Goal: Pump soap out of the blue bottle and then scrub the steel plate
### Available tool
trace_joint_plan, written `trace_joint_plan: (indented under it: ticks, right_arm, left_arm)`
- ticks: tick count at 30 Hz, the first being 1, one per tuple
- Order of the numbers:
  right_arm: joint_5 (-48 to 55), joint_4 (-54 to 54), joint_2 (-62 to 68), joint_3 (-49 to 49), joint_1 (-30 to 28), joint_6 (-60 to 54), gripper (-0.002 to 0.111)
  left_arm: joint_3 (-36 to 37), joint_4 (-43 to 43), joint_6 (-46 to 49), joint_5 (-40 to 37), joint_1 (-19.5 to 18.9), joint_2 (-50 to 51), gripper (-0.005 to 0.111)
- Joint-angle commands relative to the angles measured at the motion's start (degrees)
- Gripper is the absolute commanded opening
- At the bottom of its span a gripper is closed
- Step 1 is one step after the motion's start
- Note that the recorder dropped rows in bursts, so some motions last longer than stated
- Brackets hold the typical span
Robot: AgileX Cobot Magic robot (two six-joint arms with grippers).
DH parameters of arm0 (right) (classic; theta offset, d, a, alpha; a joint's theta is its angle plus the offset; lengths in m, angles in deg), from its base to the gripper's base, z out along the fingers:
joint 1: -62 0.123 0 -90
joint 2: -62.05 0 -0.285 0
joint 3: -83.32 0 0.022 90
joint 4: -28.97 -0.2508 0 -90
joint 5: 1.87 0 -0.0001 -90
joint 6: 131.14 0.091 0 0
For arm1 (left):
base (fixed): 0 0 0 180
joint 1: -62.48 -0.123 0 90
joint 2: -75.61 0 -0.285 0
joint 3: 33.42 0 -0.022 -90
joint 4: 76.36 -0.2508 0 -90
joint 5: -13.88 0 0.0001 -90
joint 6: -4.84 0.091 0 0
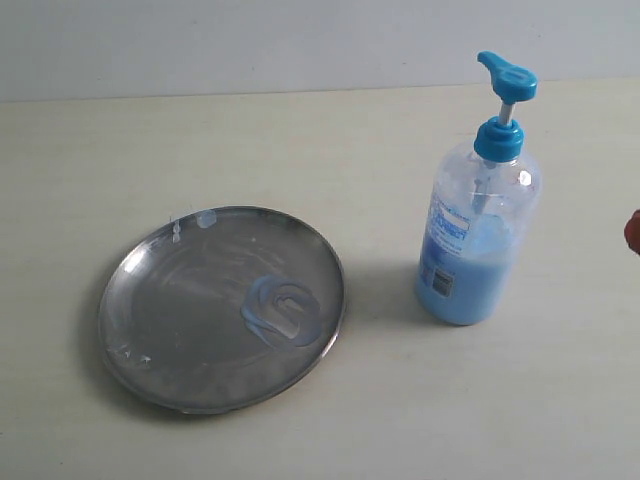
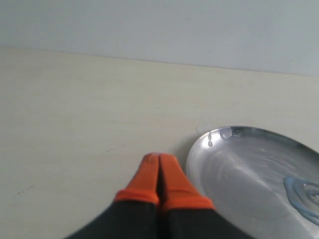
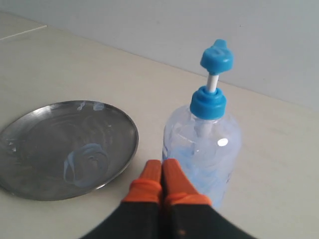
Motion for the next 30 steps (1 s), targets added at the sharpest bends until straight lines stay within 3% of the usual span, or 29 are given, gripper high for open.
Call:
trace_joint_plan:
  ticks: [1, 9, 30]
  right_arm:
    - [-1.5, 0.4, -2.0, 3.3, 0.0, 1.6, 0.000]
    - [-4.1, 0.4, -7.8, 8.7, -2.8, 2.8, 0.000]
    - [-5.4, 0.5, -17.8, 13.1, -22.5, 4.7, 0.000]
  left_arm:
    - [0.2, -0.1, -0.2, 0.3, -0.2, -0.4, 0.000]
    - [0.2, -0.1, -0.2, 0.3, -0.2, -0.4, 0.000]
    - [0.2, -0.1, -0.2, 0.3, -0.2, -0.4, 0.000]
